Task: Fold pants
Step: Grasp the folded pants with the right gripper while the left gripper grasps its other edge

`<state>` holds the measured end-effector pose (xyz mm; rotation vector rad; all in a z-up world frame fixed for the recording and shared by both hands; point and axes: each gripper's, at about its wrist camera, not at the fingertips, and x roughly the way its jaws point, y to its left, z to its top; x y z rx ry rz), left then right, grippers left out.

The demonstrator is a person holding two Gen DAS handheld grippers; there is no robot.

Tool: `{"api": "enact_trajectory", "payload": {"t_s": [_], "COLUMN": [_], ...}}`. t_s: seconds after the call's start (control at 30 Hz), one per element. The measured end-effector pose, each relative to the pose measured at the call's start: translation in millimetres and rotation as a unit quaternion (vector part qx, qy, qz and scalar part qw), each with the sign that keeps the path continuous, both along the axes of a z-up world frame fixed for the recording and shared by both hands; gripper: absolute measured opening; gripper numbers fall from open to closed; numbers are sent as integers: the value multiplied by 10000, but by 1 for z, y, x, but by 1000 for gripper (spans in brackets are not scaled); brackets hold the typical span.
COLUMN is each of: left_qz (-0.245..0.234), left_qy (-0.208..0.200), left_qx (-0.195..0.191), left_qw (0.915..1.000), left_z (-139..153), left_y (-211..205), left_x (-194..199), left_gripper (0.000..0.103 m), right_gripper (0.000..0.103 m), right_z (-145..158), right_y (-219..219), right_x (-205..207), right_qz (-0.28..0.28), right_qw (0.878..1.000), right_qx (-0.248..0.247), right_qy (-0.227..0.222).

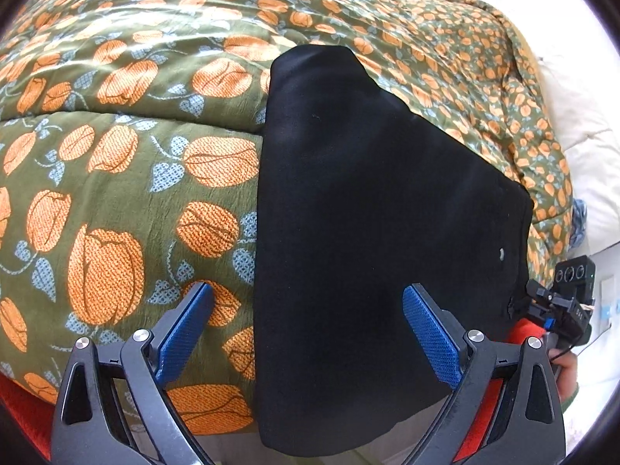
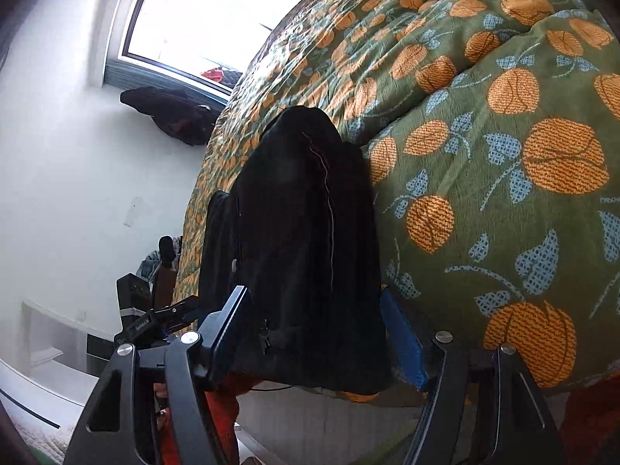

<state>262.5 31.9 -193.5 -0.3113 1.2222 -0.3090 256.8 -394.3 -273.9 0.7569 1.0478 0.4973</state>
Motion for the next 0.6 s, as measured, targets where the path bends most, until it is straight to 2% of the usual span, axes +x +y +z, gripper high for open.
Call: {"api": "enact_trajectory", "payload": {"t_s": [0.1, 0.17, 0.23, 0.27, 0.3, 0.37, 0.43, 0.47, 0.5, 0.6], "left_qz": [-165, -207, -175, -181, -201, -239, -391, -458, -511, -651], "left_qy": [20, 33, 57, 59, 44, -141, -440, -532, -605, -951], "left_qx": [161, 117, 51, 32, 33, 388, 901, 1028, 1053, 980], "left_qw": [9997, 9997, 9998, 9998, 9998, 9989, 9942, 9922, 9913, 9885], "left_z": [-2, -2, -2, -2, 0, 9, 22, 30, 37, 66], "left_y": [-9, -15, -22, -26, -30, -42, -54, -58, -61, -70], "left_x": [4, 7, 10, 9, 8, 2, -7, -10, -12, -20], "left_gripper": [99, 99, 99, 99, 97, 77, 30, 24, 21, 21], "right_gripper": [71, 76, 78, 77, 68, 52, 44, 41, 39, 35], "right_z": [-10, -15, -19, -20, -17, -5, 12, 24, 34, 61], "right_y": [15, 23, 27, 28, 31, 45, 58, 67, 77, 101], "right_x": [15, 21, 29, 32, 34, 35, 21, 17, 12, 3], "right_qz": [363, 505, 557, 585, 637, 825, 967, 1042, 1123, 1263], "right_qw": [9991, 9983, 9976, 9972, 9972, 9952, 9892, 9842, 9780, 9639], "right_qx": [-92, 69, 248, 259, 117, -504, -1089, -1393, -1684, -2151], "right_qy": [199, 267, 339, 379, 377, 171, -147, -318, -498, -929]}}
